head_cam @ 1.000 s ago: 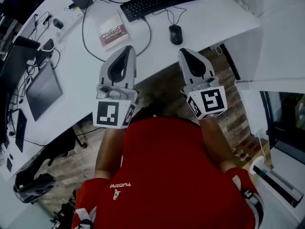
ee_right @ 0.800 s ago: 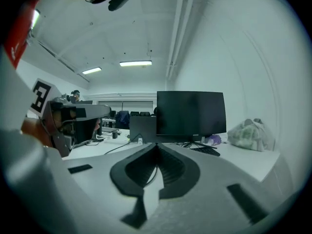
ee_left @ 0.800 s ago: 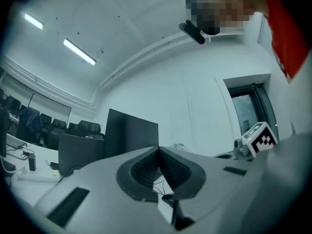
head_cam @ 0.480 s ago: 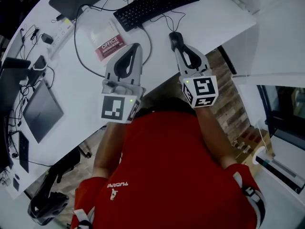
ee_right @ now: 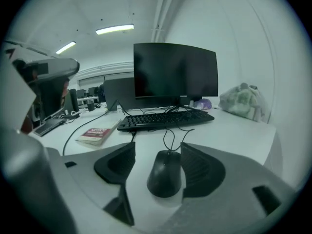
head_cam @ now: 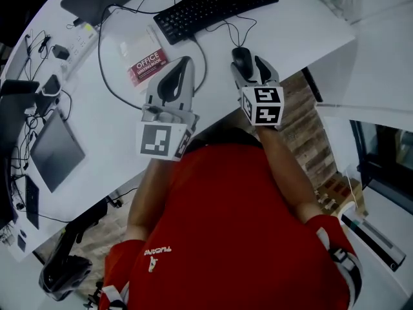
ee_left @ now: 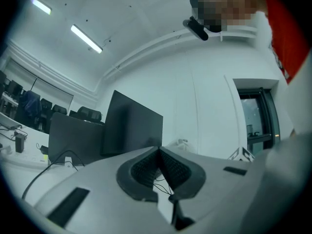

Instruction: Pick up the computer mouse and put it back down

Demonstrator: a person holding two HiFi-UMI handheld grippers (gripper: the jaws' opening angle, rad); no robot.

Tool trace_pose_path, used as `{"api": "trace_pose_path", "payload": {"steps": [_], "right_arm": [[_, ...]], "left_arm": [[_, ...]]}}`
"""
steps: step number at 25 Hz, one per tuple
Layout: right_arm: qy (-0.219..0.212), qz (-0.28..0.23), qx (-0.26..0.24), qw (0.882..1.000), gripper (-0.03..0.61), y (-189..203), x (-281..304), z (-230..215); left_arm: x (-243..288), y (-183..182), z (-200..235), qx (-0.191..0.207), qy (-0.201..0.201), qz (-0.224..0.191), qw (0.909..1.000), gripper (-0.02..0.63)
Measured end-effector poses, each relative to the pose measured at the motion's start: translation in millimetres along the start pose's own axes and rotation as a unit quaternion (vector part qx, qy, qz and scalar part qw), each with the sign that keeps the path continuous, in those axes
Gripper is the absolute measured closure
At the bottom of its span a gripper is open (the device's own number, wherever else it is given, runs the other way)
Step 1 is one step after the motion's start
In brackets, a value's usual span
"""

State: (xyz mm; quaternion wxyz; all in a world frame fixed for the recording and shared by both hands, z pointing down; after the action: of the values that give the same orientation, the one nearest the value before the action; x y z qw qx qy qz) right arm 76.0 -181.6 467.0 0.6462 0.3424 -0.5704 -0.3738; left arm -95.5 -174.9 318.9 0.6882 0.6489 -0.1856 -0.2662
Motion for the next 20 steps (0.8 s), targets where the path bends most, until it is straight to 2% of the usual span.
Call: {"api": "trace_pose_path", "payload": {"steps": [3,11,20], "right_arm": [[0.005,0.036,-0.003,0.999,0.268,17,19,-4],[0.0,0.103,-0.009,0.995,0.252,43,55,-6],[-0.01,0.135,-0.012,0.991,0.265,49,65,-2]], "left_arm": [[7,8,3,-0.008,-0.003,0.006,0.9999,0.604],[15,23,9,-0.018,-0.011,0.028,0.9994,0.604],[14,32,11,-0.025,-0.025,0.04,0.9986,0.604]]}}
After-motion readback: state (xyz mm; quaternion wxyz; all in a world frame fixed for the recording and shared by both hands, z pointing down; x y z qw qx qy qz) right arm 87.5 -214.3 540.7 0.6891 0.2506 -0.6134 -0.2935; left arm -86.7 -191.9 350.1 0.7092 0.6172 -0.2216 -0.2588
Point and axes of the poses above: the fingertips, and each gripper's own axes: x forward along the fingers, z to its left, y out of its underside, the point moved 3 cm from there along -x, backward along the fingers, and after that the axes turned 13 degrees about y, right-handed, at the moved point
